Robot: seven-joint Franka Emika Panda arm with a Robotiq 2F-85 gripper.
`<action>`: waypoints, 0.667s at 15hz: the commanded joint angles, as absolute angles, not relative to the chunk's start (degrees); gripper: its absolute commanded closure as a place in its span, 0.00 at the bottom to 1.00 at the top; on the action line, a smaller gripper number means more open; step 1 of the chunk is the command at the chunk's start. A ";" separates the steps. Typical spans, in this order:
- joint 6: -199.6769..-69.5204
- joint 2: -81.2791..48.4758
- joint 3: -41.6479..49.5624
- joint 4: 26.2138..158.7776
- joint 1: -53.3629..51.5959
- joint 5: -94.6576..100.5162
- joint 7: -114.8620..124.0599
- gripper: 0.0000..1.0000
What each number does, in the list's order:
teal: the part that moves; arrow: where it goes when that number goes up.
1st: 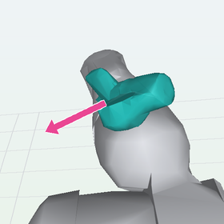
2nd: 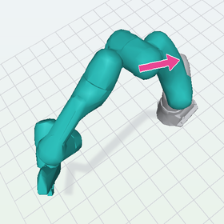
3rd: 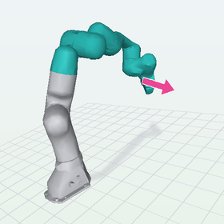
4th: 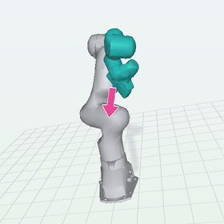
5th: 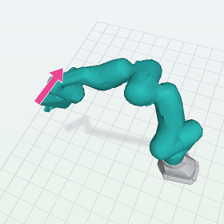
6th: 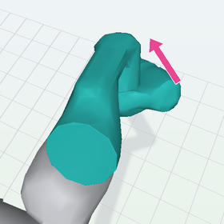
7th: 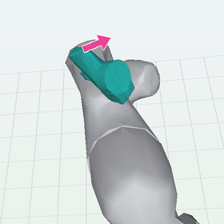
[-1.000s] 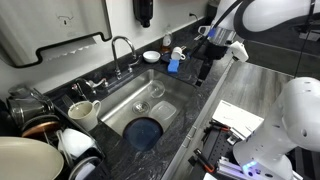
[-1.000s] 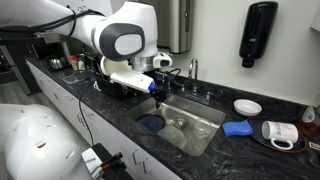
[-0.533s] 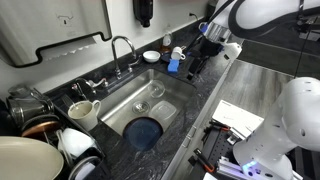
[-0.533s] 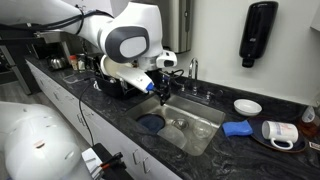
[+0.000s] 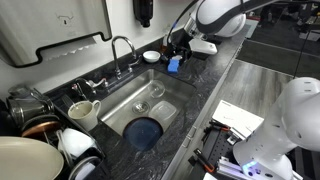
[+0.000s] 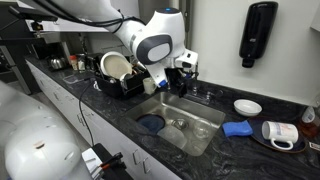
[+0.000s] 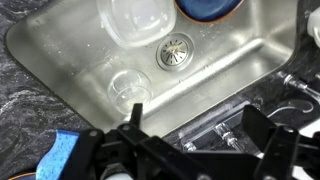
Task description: Turn the faucet handle on the right clockwise
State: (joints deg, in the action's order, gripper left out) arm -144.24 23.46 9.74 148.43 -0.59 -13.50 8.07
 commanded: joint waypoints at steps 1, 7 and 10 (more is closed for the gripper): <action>-143.43 13.60 9.25 138.03 1.56 -18.54 14.15 0.00; -143.90 14.37 8.29 138.93 2.36 -17.87 13.72 0.00; -141.98 12.67 8.70 136.86 2.50 -19.74 16.24 0.00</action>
State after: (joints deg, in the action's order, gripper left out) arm -144.12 14.48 9.80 139.01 0.76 -17.27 14.25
